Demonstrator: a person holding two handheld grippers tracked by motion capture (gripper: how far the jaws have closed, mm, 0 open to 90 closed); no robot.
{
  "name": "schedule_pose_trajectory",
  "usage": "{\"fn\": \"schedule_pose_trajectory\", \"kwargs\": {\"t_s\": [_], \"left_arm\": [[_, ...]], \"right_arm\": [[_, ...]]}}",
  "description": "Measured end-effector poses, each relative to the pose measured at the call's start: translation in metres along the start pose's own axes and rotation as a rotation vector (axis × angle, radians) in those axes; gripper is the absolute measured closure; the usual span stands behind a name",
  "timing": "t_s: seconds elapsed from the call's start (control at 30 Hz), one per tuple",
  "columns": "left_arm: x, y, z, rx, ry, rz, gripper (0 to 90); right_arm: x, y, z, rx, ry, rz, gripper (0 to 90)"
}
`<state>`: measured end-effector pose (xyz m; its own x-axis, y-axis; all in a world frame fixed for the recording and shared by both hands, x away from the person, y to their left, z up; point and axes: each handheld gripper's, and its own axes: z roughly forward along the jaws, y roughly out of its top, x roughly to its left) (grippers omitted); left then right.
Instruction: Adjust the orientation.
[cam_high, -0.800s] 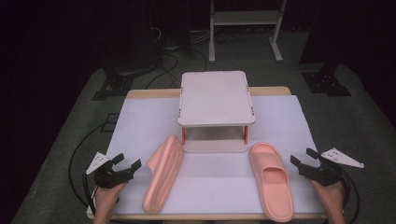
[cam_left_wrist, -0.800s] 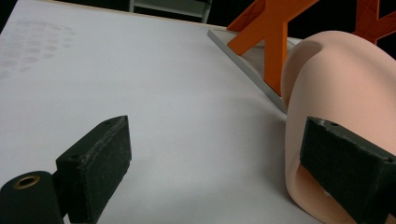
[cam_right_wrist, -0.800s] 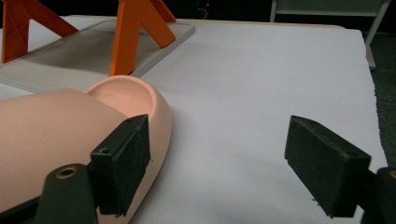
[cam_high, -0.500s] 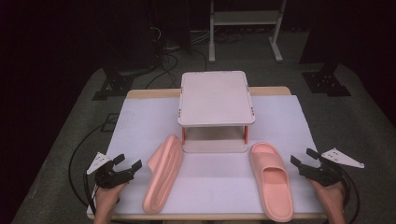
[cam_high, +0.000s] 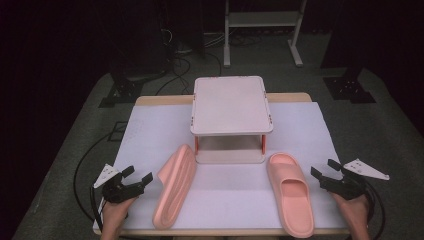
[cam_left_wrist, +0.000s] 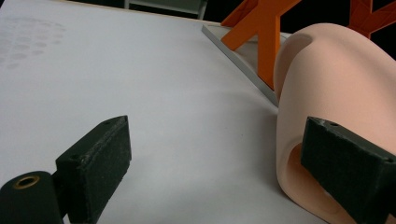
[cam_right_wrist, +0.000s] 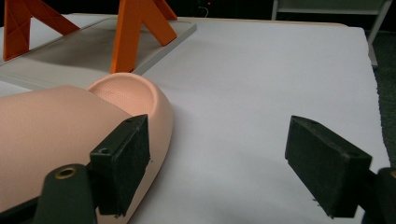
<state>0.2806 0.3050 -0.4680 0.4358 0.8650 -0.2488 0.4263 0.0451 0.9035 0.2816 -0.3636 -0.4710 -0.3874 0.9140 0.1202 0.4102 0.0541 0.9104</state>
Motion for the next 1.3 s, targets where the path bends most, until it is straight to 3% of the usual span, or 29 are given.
{"fn": "schedule_pose_trajectory", "kwargs": {"t_s": [0.47, 0.87, 1.3], "left_arm": [[-0.007, -0.001, 0.001, 0.025, -0.014, 0.036, 8.7], [-0.014, -0.001, 0.003, 0.054, -0.053, 0.090, 8.7], [-0.017, -0.002, 0.007, 0.078, -0.067, 0.102, 8.7]], "right_arm": [[0.001, 0.001, -0.002, -0.012, 0.003, -0.003, 21.4], [0.002, 0.001, -0.002, -0.016, 0.006, -0.004, 21.2], [0.002, 0.001, -0.002, -0.018, 0.009, -0.004, 21.1]]}}
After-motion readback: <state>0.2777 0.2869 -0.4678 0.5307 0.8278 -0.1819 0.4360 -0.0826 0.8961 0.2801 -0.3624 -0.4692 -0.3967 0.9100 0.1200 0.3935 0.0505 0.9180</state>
